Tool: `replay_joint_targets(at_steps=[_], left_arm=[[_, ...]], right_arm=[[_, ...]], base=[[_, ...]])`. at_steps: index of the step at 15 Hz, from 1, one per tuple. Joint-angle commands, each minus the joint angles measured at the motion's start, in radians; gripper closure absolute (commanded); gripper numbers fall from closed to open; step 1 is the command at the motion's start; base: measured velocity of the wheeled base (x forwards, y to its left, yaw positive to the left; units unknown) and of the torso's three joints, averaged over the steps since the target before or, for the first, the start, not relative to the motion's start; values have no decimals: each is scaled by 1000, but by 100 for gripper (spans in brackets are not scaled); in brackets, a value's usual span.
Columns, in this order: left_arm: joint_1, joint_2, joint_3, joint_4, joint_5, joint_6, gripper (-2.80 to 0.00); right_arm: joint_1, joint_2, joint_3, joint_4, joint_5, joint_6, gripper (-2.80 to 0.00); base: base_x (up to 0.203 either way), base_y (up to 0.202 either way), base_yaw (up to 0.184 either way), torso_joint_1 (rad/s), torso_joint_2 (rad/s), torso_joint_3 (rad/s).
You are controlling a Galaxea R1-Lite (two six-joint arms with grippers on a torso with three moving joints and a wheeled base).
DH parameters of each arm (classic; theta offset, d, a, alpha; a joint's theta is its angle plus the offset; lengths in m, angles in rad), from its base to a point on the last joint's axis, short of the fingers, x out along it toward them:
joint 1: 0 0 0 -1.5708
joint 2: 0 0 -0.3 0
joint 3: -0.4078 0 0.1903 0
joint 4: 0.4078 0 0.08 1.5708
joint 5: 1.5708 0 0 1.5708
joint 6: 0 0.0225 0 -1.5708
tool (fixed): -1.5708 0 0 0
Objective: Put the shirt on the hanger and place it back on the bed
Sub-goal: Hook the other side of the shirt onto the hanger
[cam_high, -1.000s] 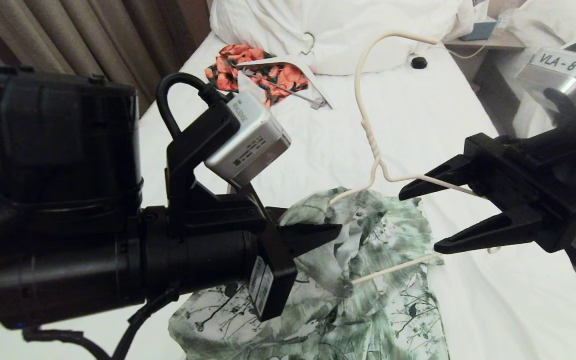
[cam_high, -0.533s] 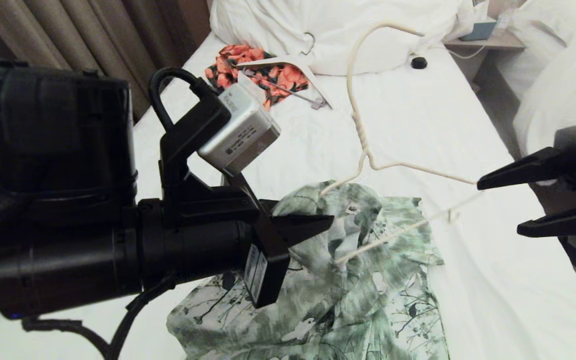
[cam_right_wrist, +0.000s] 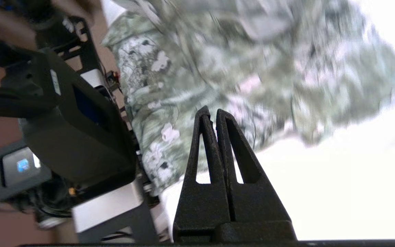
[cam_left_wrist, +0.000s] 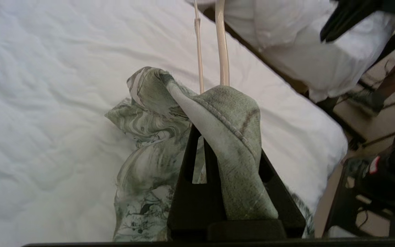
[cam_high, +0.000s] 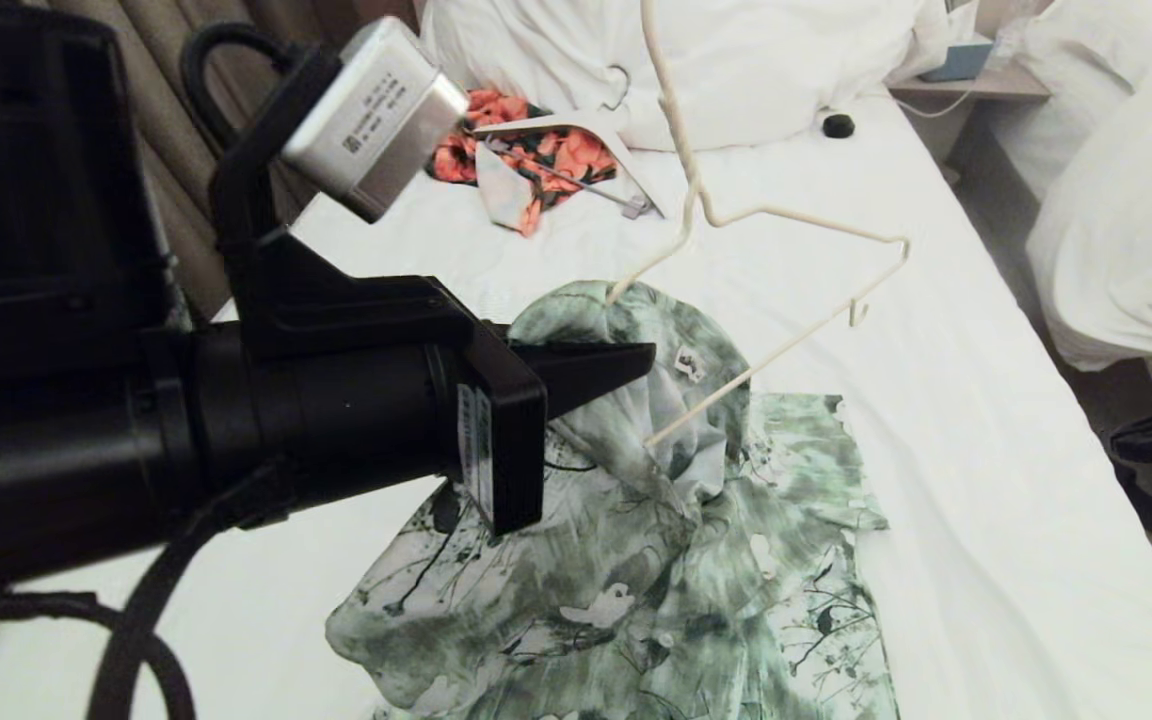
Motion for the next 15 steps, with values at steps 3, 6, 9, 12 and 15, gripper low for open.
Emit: replay_joint_targets(at_steps=[3,6,9,12,15], left_arm=[[1,-35,12,-98,-2,-72,0],[2,-48,21,-144,1,-79,0],[-7,-62,21,-144,-4,-76,0],[-32,-63,15,-144,-2,-76,0],[-44,-65,13,-144,2,-81,0]], right_arm=[[-65,-46,81,12,7,41,0],[-63,-111,122,8,13,268,0],[-74,-166,130,-131,18,676,0],[-74,-203,300,-424,18,756,0],[5,-204,399,-592,1,852,0]], base=[[0,0,0,0,0,0],[0,0,0,0,0,0],[0,0,0,0,0,0],[0,0,0,0,0,0],[0,0,0,0,0,0]])
